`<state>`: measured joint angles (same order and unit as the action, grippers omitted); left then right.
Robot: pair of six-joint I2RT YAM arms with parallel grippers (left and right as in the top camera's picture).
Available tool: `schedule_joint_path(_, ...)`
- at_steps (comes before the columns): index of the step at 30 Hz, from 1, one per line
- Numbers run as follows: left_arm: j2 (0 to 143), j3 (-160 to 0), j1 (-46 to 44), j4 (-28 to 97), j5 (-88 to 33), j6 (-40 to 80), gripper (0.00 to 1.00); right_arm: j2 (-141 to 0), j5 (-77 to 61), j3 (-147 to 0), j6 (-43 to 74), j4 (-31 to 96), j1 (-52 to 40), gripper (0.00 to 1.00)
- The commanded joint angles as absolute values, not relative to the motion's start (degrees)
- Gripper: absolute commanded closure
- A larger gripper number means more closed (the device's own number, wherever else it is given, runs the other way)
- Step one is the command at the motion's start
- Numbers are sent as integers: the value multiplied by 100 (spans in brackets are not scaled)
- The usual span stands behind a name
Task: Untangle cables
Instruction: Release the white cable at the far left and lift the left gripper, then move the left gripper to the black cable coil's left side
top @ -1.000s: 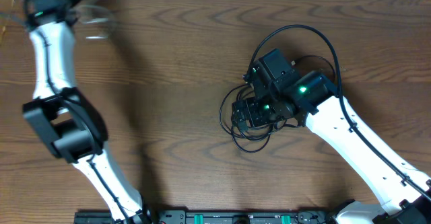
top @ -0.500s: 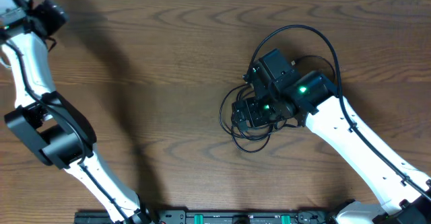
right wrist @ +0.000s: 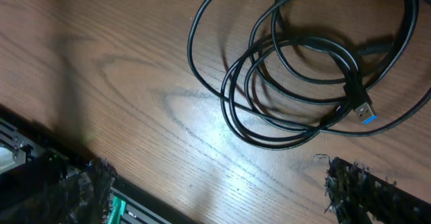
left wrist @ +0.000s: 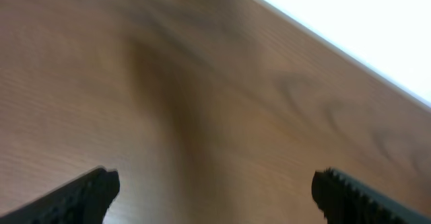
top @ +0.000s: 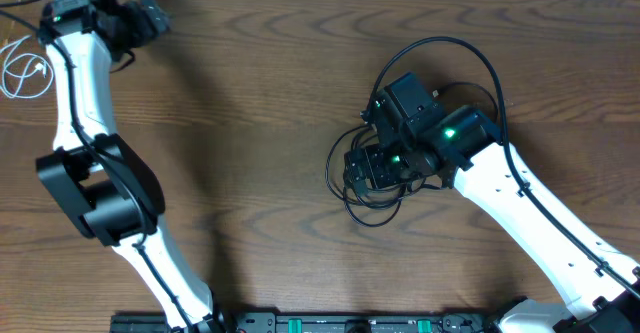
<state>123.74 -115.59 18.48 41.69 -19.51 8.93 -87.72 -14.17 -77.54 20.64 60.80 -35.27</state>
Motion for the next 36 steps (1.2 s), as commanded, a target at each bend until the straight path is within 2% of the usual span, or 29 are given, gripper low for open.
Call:
schedule_joint_path(1, 11782, -11563, 1455, 4928, -2058, 775, 4, -8735, -1450, -7754, 2141, 6086, -3503, 1)
schedule_joint_path(5, 11797, -11522, 989, 6023, -2071, 823, 4, -8735, -1450, -7754, 2141, 6088, -3503, 1)
schedule_joint_path(8, 11797, -11461, 593, 6602, -2080, 727, 22, -8735, -1450, -7754, 2141, 6086, -3503, 1)
schedule_joint_path(10, 11758, -11461, 355, 6860, -2134, 731, 24, -8735, -1450, -7754, 2141, 6086, -3503, 1)
schedule_joint_path(15, 11375, -11461, -154, 7577, -2226, 727, 24, -8735, -1481, -7754, 2174, 6084, -3503, 1)
schedule_joint_path(18, 10914, -11461, -370, 7854, -2228, 731, 24, -8731, -1977, -7758, 2598, 6071, -3503, 1)
schedule_joint_path(22, 10136, -11461, -602, 8173, -2226, 753, 24, -8661, -1730, -7769, 3133, 6097, -3347, 1)
schedule_joint_path(28, 9299, -11458, -1059, 8816, -1739, 757, 23, -8237, -1538, -7878, 3398, 6595, -2270, 1)
schedule_joint_path(32, 9188, -11458, -1409, 9323, -1732, 753, 22, -7955, -1162, -7878, 2947, 6779, -1201, 1)
schedule_joint_path(36, 9207, -11194, -1857, 9218, -1750, 775, 20, -7931, -803, -7874, 2775, 7083, -395, 1)
